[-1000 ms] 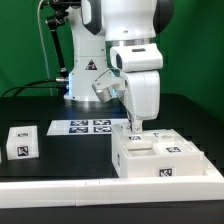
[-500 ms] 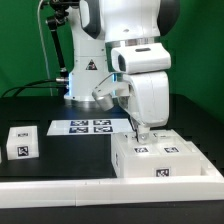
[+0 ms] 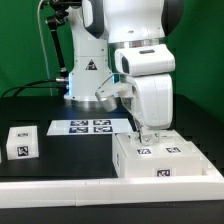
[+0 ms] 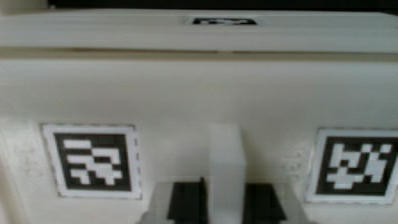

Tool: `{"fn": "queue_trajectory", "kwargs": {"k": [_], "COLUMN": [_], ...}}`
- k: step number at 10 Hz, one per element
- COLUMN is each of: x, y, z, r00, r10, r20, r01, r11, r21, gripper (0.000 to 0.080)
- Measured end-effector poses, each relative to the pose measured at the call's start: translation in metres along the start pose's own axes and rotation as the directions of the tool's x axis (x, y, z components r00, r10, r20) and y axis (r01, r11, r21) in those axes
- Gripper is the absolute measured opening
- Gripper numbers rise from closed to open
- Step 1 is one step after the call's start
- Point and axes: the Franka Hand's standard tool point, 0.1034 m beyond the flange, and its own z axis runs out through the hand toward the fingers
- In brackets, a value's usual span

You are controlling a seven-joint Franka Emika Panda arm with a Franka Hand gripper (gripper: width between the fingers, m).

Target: Assemble cabinet

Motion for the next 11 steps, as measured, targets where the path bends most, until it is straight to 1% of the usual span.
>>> {"fn": "queue_trajectory", "kwargs": {"k": [1,2,3,4,5,6,7,8,9,10,11], "x": [0.001,0.000,-0.002,-0.003,-0.003,-0.003,0.002,0.011,0.023,0.035,0.041], "y": [-0.002,-0.007,-0.014,-0.019,-0.024,-0.034,-0.050,-0.065,-0.072,-0.080,-0.089], "z": [-0.002,-0.007,-0.014,-0.020,-0.028,-0.042,-0.054,-0.060,-0.062,-0.059,-0.055], "r00": [1.000,1.000,1.000,0.999,0.999,0.997,0.987,0.968,0.944,0.930,0.930], "r10": [0.009,0.000,-0.006,-0.009,0.013,0.058,0.152,0.248,0.330,0.365,0.365], "r20": [0.004,0.016,0.029,0.038,0.046,0.060,0.056,0.035,0.002,-0.031,-0.047], "r01": [-0.009,0.000,0.006,0.010,-0.012,-0.054,-0.146,-0.241,-0.325,-0.365,-0.367], "r11": [1.000,1.000,1.000,1.000,1.000,0.997,0.984,0.961,0.932,0.914,0.912], "r21": [-0.005,-0.005,-0.006,-0.007,-0.020,-0.052,-0.100,-0.136,-0.161,-0.179,-0.181], "gripper": [0.0193,0.0327,0.0516,0.0663,0.0663,0.0769,0.0769,0.0793,0.0798,0.0798,0.0796]}}
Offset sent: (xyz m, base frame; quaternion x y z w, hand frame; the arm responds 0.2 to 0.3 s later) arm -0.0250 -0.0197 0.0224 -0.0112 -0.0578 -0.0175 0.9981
